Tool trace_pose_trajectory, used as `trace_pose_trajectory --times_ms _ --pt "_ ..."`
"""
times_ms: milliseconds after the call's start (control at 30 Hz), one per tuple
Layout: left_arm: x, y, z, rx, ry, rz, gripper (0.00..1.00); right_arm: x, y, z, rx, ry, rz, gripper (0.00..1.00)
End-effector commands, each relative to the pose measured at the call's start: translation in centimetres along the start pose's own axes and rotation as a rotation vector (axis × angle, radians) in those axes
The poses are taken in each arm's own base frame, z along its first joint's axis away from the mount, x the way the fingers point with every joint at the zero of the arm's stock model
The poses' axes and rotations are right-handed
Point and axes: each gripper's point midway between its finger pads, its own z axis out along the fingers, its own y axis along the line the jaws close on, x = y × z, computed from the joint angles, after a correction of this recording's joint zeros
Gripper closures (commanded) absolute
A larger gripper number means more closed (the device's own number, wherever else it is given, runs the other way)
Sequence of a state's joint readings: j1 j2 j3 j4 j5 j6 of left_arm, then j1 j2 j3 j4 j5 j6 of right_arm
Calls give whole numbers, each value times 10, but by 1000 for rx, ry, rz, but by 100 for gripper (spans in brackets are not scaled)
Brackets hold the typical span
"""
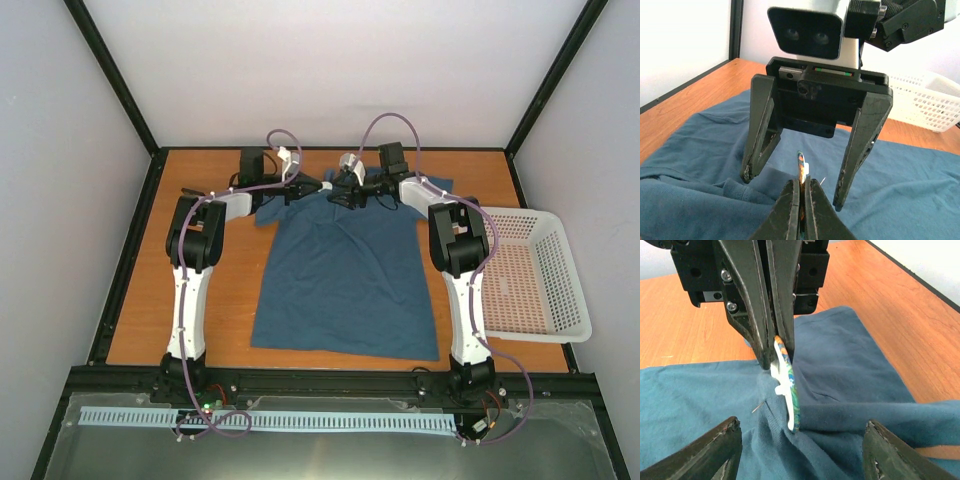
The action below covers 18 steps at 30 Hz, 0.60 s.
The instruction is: Pin the brooch onto the clothing
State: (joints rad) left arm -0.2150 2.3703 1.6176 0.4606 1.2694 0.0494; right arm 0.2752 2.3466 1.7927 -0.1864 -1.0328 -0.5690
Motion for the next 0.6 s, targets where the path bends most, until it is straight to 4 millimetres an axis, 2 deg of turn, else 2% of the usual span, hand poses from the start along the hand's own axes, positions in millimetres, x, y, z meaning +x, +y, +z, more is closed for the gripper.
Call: trace_pose_trajectory --times_ms 0,200,400,567 --pt "-19 -1 -3 50 -30 48 99 2 1 1 -24 -6 0 36" --pt "-22 -9 -4 81 -37 41 99 -4 3 3 -64 -44 9 43" --pt "-19 -16 -4 125 -47 20 99 -10 4 5 -102 -80 16 44" --pt "-20 -20 -5 145 -50 23 99 -12 2 7 -115 -85 24 51"
